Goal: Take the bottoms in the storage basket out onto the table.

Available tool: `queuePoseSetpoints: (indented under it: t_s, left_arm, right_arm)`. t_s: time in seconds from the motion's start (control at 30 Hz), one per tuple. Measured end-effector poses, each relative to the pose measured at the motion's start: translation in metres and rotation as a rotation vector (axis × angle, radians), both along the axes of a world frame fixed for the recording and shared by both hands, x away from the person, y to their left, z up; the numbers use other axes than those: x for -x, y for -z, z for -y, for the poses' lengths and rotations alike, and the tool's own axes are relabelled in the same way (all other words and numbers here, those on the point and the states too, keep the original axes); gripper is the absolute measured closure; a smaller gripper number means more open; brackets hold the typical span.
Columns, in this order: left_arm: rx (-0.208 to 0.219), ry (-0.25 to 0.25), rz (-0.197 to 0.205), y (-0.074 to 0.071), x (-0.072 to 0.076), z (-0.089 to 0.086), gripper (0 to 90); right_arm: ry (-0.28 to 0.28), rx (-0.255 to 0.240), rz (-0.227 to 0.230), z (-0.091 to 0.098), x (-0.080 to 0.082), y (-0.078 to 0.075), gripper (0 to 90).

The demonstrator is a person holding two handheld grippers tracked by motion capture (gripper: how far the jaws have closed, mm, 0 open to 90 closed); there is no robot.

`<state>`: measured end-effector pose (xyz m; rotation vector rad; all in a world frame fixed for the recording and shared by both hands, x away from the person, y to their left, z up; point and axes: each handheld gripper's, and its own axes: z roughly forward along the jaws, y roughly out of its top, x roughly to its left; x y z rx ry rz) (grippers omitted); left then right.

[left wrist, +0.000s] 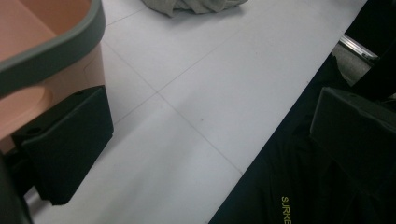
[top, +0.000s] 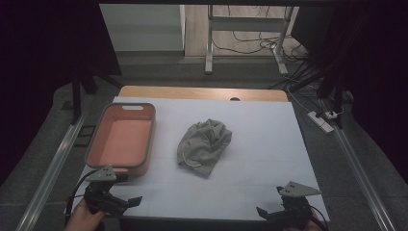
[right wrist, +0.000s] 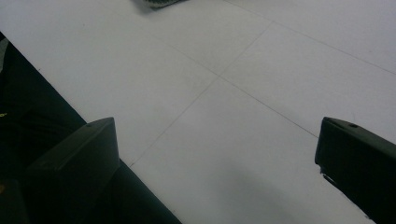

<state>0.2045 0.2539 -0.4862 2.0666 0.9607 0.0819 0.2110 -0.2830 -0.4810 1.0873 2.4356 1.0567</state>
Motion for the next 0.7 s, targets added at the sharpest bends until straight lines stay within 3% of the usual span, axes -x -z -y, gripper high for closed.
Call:
queuePoseSetpoints:
  t_s: [0.5,0.7]
  left_arm:
    - [0.0,-0.069,-0.015,0.014,0.013,-0.021,0.0]
    - [0.016,-0.093,0.003,0.013,0.019,-0.028,0.0]
  right_arm:
    - [0.003,0.008,-0.001,-0.001,0.0,0.0,0.0]
    - [0.004,0.005,-0.001,-0.001,0.0,0.0,0.0]
